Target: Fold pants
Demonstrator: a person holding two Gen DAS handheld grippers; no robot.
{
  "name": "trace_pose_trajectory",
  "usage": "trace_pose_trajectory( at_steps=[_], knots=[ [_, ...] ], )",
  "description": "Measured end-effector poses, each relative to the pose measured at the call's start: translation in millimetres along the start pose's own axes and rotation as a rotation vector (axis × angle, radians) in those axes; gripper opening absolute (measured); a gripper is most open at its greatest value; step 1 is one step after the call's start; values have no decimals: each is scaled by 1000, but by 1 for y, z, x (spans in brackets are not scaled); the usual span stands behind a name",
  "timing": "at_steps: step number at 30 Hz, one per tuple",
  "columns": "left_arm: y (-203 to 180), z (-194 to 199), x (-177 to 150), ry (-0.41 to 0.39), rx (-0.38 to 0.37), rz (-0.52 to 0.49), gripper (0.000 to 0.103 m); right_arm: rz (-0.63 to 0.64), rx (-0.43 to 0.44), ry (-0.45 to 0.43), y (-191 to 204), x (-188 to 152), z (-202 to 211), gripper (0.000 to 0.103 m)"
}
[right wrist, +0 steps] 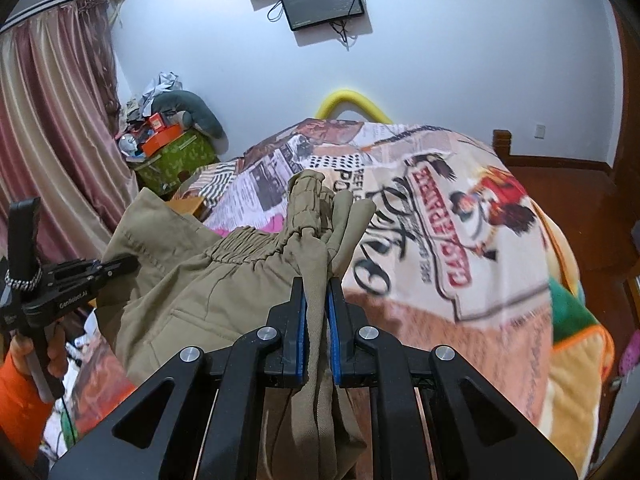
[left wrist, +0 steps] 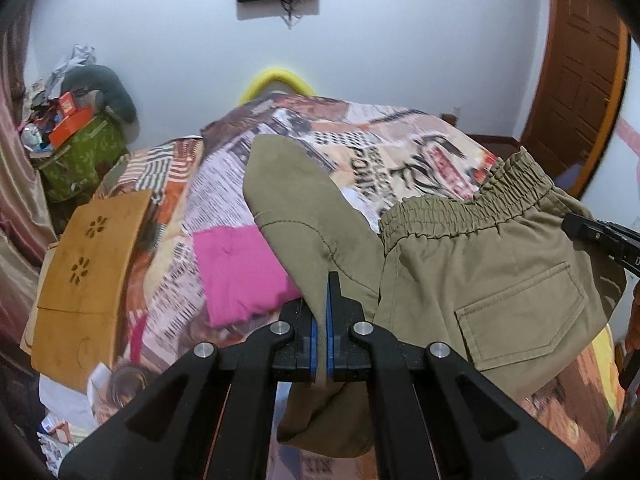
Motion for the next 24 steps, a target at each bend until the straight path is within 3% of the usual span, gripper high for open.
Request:
trace_pose_trajectory(
  at_steps=[15, 20, 24],
  knots=[
    [100, -81, 35, -35, 111, 93, 3, 82, 19, -19, 47, 49, -108, 8],
    [119, -117, 25, 19, 125, 123, 3, 73, 18, 13, 51, 43, -145, 8],
    [132, -149, 4, 109, 122, 161, 3, 46, 17, 75, 49, 19, -168, 8]
  ],
)
Point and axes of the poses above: each gripper's, at about its wrist camera, not at the fingertips, and z roughly against the way its jaws point, y to its left, x to its top, the point moved 6 cm from there along -z, roughly the way its jaws point, and after that the axes turned 3 degrees about -x, right-handed, at the moved point
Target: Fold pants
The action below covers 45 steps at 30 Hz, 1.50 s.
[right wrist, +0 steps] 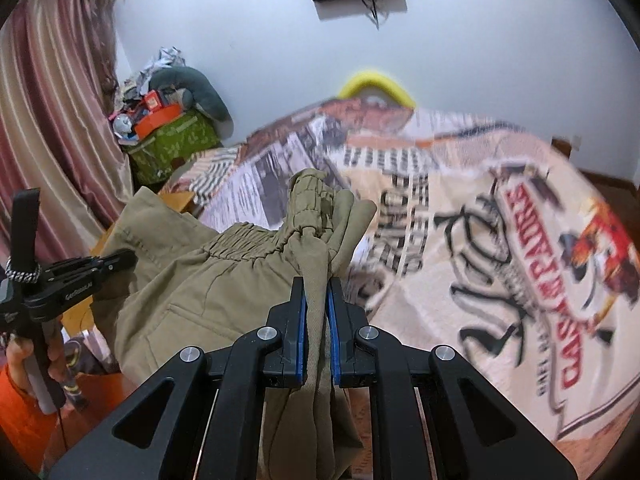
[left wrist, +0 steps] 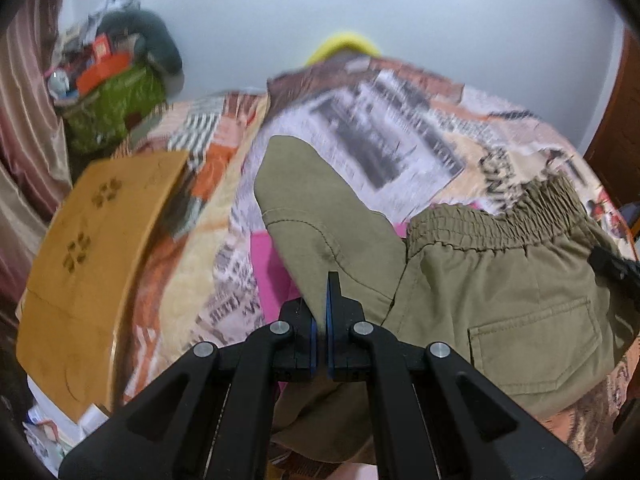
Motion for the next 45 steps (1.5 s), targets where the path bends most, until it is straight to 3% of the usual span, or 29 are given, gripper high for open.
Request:
trace_pose_trajectory(
  at_steps=[5, 8, 12, 14, 16, 17, 20, 24, 30, 33, 40, 45],
  knots=[
    [8, -25, -27, 85, 48, -17, 6, -17, -33, 45, -8, -22, -10, 10],
    [11, -33, -40, 148, 81, -23, 7, -27, -37, 83, -12, -25, -9, 16],
    [12, -25, -50, 172, 115, -48, 14, 10, -79, 119, -10, -30, -2, 23],
    [12, -17, -52, 176, 117, -57, 20, 15, -94, 131, -10, -32, 6, 30],
    [10, -3, -51, 162, 118, -66, 28, 19, -102, 124, -10, -30, 13, 44],
    [9, 5, -49, 152, 117, -68, 34, 21, -105, 111, -9, -28, 20, 45],
    [4, 41, -41, 95, 99, -66, 45, 29, -101, 82, -5, -22, 42, 45],
    [-7, 93, -30, 22, 45, -57, 50, 40, -91, 18, 5, -7, 78, 45],
    [-32, 189, -19, -137, -25, -68, 54, 84, -58, -132, 33, 13, 154, 52],
    [-43, 232, -17, -216, -29, -87, 62, 108, -42, -219, 48, 17, 196, 52],
    [-68, 346, -36, -405, -107, -103, 68, 140, 18, -365, 85, 6, 280, 52],
    [-77, 407, -61, -516, -128, -104, 69, 173, 29, -456, 104, -10, 325, 51]
  ],
)
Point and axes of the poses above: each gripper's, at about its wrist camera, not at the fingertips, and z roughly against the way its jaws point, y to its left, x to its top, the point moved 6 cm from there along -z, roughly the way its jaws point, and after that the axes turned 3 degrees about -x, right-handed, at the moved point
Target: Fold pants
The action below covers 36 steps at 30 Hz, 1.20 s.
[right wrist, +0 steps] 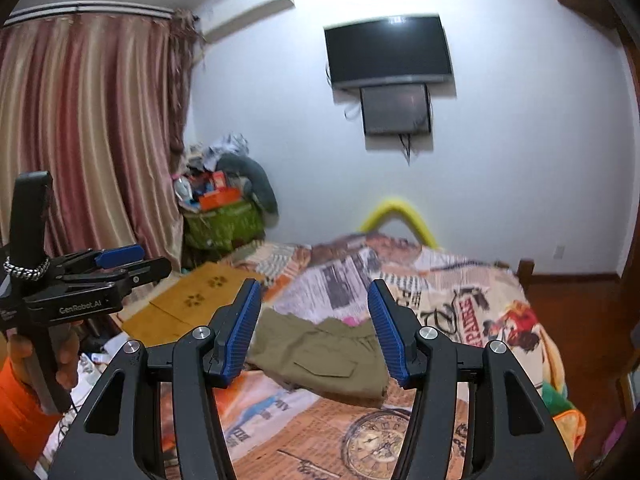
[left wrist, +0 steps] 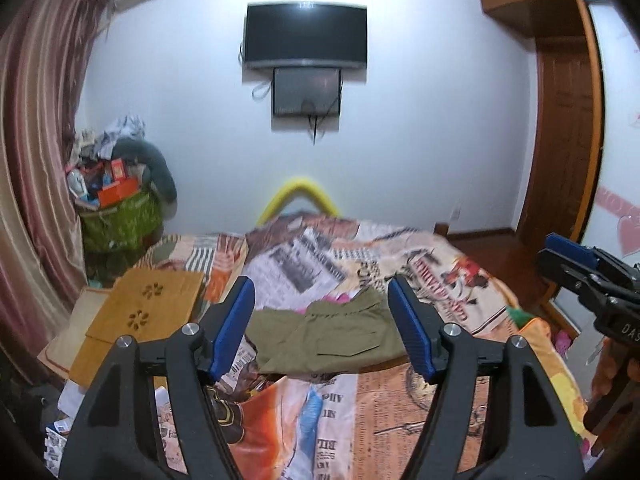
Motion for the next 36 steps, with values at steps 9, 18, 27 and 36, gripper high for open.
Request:
trace_pose_trajectory(
  at_steps=[9, 18, 27, 36],
  knots=[
    [-22, 83, -9, -166, 31, -33, 69, 42, -8, -164, 31, 5, 67, 51],
    [-32, 124, -23, -254, 21, -15, 91, 43, -14, -195, 47, -4, 84, 54],
    [-29, 129, -33, -254, 17, 19, 103, 30, -57, -189, 43, -9, 87, 89],
    [-25, 123, -39, -231, 35, 35, 103, 28, -78, -186, 43, -19, 90, 103]
  ],
)
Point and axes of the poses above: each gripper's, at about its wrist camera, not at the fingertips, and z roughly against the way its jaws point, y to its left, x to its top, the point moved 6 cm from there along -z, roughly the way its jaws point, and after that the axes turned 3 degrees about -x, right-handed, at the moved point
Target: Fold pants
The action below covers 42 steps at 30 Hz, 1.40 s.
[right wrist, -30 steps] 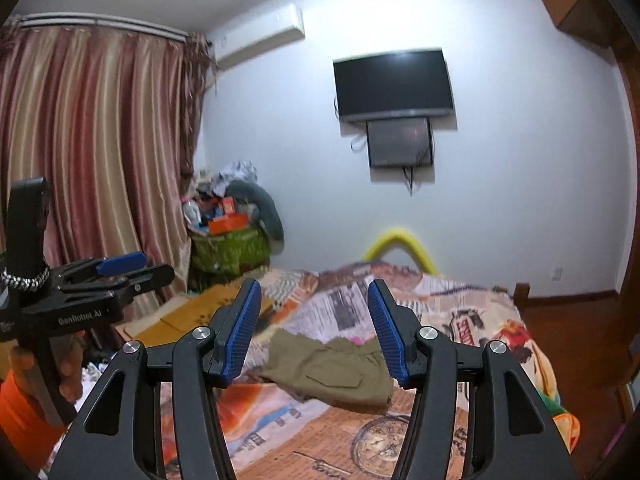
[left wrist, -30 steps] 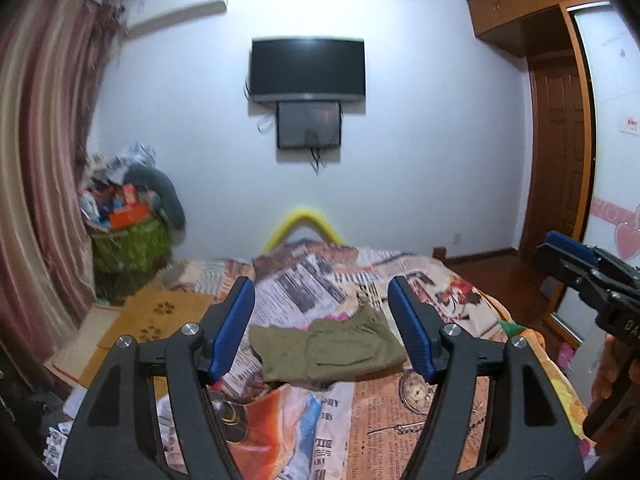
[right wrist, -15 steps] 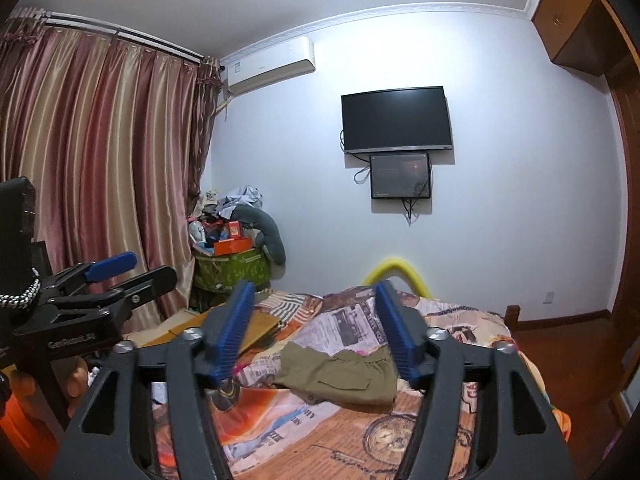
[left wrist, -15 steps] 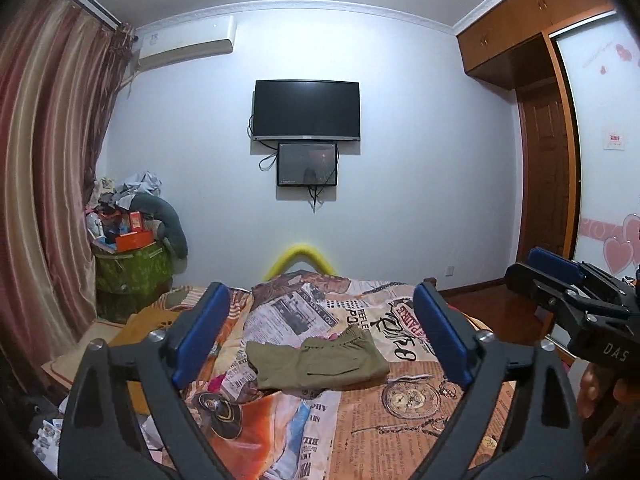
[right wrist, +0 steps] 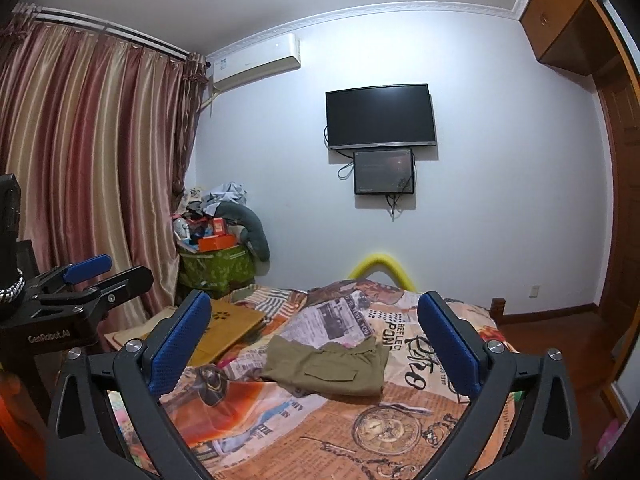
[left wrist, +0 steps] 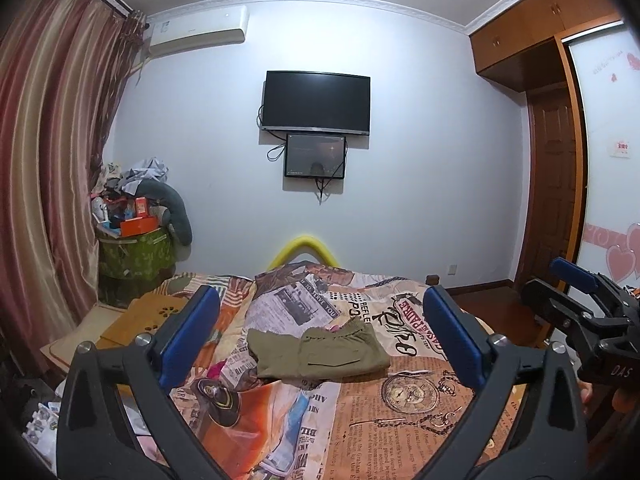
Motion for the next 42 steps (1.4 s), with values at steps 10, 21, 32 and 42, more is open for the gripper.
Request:
trace_pose_trajectory(
  at_steps=[10, 21, 32, 42],
  knots=[
    [0, 2, -2, 2, 3, 0, 103, -10, 1, 6, -5, -3, 3, 103],
    [-2, 1, -5, 16, -5, -9, 103, -10, 8, 13, -3, -6, 4, 103],
    [-3, -5, -8, 36, -8, -13, 103, -21, 10, 25, -3, -8, 3, 103],
    [-7, -8, -11, 43, -18, -26, 103, -40, 3, 30, -5, -11, 2, 103]
  ],
)
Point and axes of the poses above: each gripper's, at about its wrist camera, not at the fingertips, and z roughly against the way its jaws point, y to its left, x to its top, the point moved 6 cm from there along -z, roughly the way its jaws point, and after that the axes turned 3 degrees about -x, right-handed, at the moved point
